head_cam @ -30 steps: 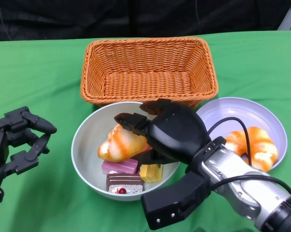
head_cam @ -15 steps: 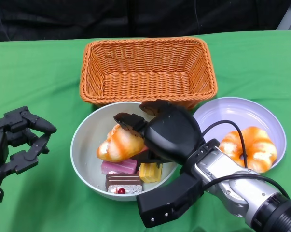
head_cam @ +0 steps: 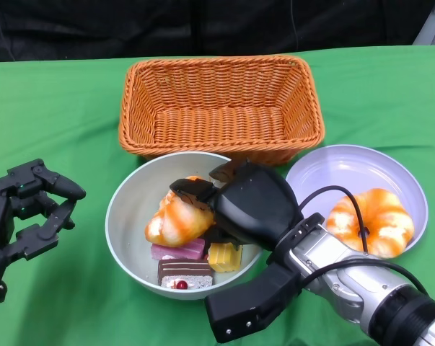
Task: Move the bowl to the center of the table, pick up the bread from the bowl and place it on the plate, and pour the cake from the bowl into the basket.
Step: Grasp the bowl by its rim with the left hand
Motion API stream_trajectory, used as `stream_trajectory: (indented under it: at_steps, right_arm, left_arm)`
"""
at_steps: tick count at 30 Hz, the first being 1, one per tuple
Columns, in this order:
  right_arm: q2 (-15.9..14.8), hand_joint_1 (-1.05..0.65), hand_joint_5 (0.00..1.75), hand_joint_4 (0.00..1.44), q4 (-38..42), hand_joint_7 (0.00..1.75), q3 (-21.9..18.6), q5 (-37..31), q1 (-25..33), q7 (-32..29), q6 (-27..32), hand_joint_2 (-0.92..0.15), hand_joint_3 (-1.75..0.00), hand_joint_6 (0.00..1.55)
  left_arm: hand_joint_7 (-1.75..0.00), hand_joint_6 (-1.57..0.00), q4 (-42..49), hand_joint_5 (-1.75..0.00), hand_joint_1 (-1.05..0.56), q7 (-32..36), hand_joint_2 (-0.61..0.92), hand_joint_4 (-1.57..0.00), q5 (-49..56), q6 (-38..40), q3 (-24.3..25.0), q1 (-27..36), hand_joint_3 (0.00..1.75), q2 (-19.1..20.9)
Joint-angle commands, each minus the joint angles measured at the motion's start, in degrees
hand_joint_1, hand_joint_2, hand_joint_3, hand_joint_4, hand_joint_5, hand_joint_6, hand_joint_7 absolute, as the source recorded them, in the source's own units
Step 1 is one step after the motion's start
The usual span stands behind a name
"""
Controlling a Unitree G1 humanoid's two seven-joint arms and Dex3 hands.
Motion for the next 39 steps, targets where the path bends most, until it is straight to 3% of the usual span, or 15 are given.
stream_trajectory:
  at_steps: [1,6,10,13,18,21,24,31,37,39]
  right_arm:
    - [-0.02,-0.36,0.22,1.08,2.16,0.11,0.27,1.10,-1.35,-1.91,-1.78,-0.91,0.00,1.06]
    - [0.24,-0.35,0.29,1.13,3.21,0.10,0.18,1.78,-1.66,-2.92,-2.83,-0.90,0.00,1.13]
    - [0.11,-0.34,0.90,0.90,3.03,0.04,-0.49,3.57,-1.65,-3.08,-4.26,-0.89,0.00,1.20]
    - [0.05,-0.35,1.10,0.81,2.16,0.03,-1.54,5.71,-1.30,-1.43,-4.94,-0.91,0.00,1.19]
    - [-0.08,-0.35,1.14,0.77,-0.20,0.03,-3.47,9.16,-0.06,0.76,-5.84,-0.92,-0.01,1.18]
    - [-0.43,-0.34,1.00,0.83,-4.37,0.02,-6.45,13.59,2.12,3.19,-6.89,-0.86,-0.01,1.18]
    - [-1.24,-0.31,1.18,0.77,-8.64,0.01,-7.94,15.08,3.82,5.15,-6.29,-0.91,-0.01,1.18]
    - [-2.68,-0.24,1.27,0.74,-20.19,0.02,-12.17,19.30,9.49,11.41,-5.02,-0.91,0.00,1.20]
    - [-3.54,-0.23,1.11,0.79,-27.67,0.02,-14.86,21.26,13.73,15.07,-4.01,-0.92,-0.01,1.20]
    - [-4.12,-0.21,1.13,0.82,-30.16,0.02,-16.23,22.02,15.55,15.09,-4.50,-0.91,-0.01,1.21]
  left_arm:
    - [-1.11,-0.81,-0.28,-1.42,-0.04,0.91,0.78,-0.81,0.09,-0.41,0.11,0.42,0.61,0.38]
    - [-1.11,-0.81,-0.46,-1.41,-0.04,0.90,0.77,-0.81,0.09,-0.50,0.11,0.54,0.63,0.35]
    - [-1.11,-0.81,-0.47,-1.41,-0.04,0.83,0.77,-0.81,0.18,-0.67,0.10,0.61,0.65,0.51]
    - [-1.11,-0.81,-0.38,-1.41,-0.04,0.68,0.77,-0.81,0.02,-0.66,0.14,0.54,0.65,0.51]
    - [-1.11,-0.81,-0.36,-1.41,-0.04,0.88,0.77,-0.81,0.20,-0.54,0.15,0.53,0.65,0.56]
    - [-1.11,-0.81,-0.34,-1.42,-0.05,1.32,0.76,-0.81,0.68,-0.51,0.15,0.53,0.66,0.65]
    - [-1.12,-0.81,-0.22,-1.42,-0.06,1.35,0.76,-0.81,0.63,-0.45,0.16,0.44,0.66,0.70]
    - [-1.14,-0.80,0.08,-1.44,-0.05,1.28,0.75,-0.81,0.44,-0.32,0.18,0.13,0.69,0.76]
    - [-1.14,-0.80,0.46,-1.44,-0.05,0.94,0.73,-0.81,0.08,-0.33,0.26,0.00,0.71,0.77]
    - [-1.14,-0.80,0.01,-1.44,-0.05,1.13,0.73,-0.81,0.12,0.40,0.27,0.12,0.71,0.74]
